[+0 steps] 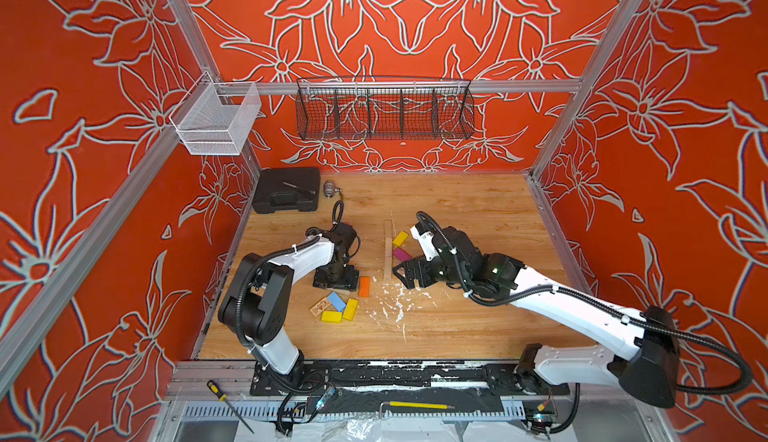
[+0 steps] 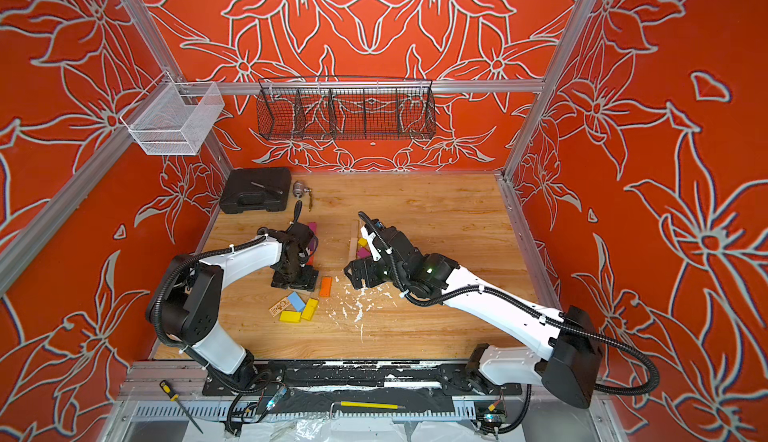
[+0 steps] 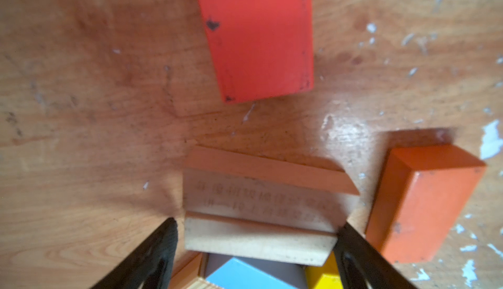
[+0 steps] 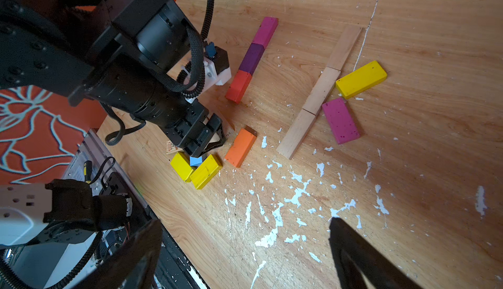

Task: Assemble the letter k with building blocks
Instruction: Pick up the building block from the center of the board.

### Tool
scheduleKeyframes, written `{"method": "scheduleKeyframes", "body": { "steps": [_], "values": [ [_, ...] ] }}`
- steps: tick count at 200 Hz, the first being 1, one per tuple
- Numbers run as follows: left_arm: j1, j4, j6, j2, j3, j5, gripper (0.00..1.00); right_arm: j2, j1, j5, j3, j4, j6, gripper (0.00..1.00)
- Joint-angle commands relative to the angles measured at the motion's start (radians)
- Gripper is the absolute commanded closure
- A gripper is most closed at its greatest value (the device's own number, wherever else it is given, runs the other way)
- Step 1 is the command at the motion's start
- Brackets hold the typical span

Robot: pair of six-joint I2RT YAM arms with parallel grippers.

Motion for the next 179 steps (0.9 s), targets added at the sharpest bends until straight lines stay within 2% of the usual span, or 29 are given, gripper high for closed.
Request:
{"method": "scheduleKeyframes", "body": {
  "steps": [1, 52, 94, 179],
  "values": [
    [0.006, -0.034, 0.0, 0.02, 0.019, -0.021, 0.17, -0.009, 0.003, 0.021, 0.002, -0.018, 0.001, 0.03],
    [0.006, -0.04, -0.003, 0.035, 0.027, -0.028, 0.15, 0.001, 0.002, 0.018, 0.008, -0.012, 0.006, 0.03],
    [0.006, -0.036, -0.006, 0.02, 0.019, -0.027, 0.26, 0.008, 0.002, 0.014, 0.012, -0.011, 0.007, 0.03],
    [0.006, -0.04, -0.035, -0.107, -0.014, 0.011, 0.29, 0.013, 0.002, 0.012, 0.02, -0.008, 0.005, 0.03]
  ]
}}
